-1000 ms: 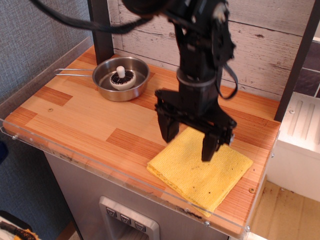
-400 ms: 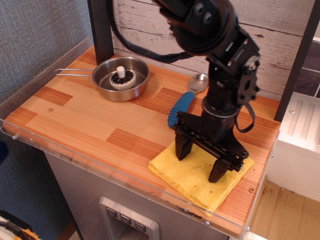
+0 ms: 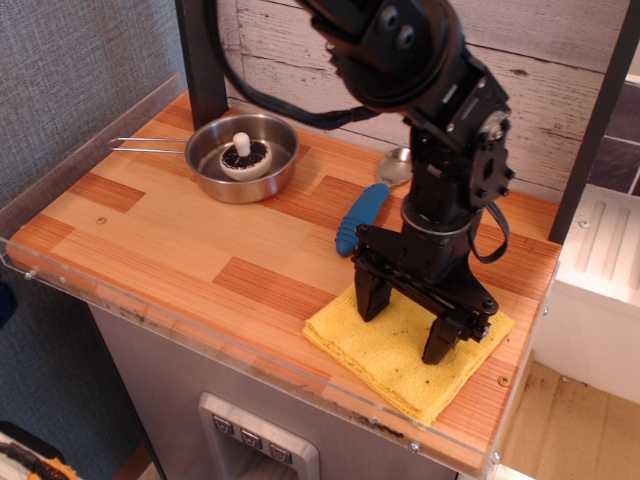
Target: Move the yellow cloth all the way to the left
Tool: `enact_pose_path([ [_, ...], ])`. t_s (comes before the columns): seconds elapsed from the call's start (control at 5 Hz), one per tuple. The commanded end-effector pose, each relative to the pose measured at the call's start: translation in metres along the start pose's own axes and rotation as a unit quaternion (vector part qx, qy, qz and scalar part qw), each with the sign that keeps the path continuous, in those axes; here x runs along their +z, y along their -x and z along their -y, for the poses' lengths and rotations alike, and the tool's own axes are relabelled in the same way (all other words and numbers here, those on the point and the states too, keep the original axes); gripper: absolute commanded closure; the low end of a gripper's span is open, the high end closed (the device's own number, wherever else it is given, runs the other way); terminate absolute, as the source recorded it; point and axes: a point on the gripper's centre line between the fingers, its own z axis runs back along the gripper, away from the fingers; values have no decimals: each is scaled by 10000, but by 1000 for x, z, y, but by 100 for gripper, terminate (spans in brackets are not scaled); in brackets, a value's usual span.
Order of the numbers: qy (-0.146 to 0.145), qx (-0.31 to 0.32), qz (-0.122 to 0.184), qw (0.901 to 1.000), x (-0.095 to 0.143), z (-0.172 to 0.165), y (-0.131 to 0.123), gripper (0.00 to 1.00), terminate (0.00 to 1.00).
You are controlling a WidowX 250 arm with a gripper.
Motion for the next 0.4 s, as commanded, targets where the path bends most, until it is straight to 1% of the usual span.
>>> enact_pose_path([
  [0.0, -4, -14, -229, 9997, -19, -19, 36, 0, 0],
  [0.2, -53, 79, -292, 9995, -18, -31, 48, 0, 0],
])
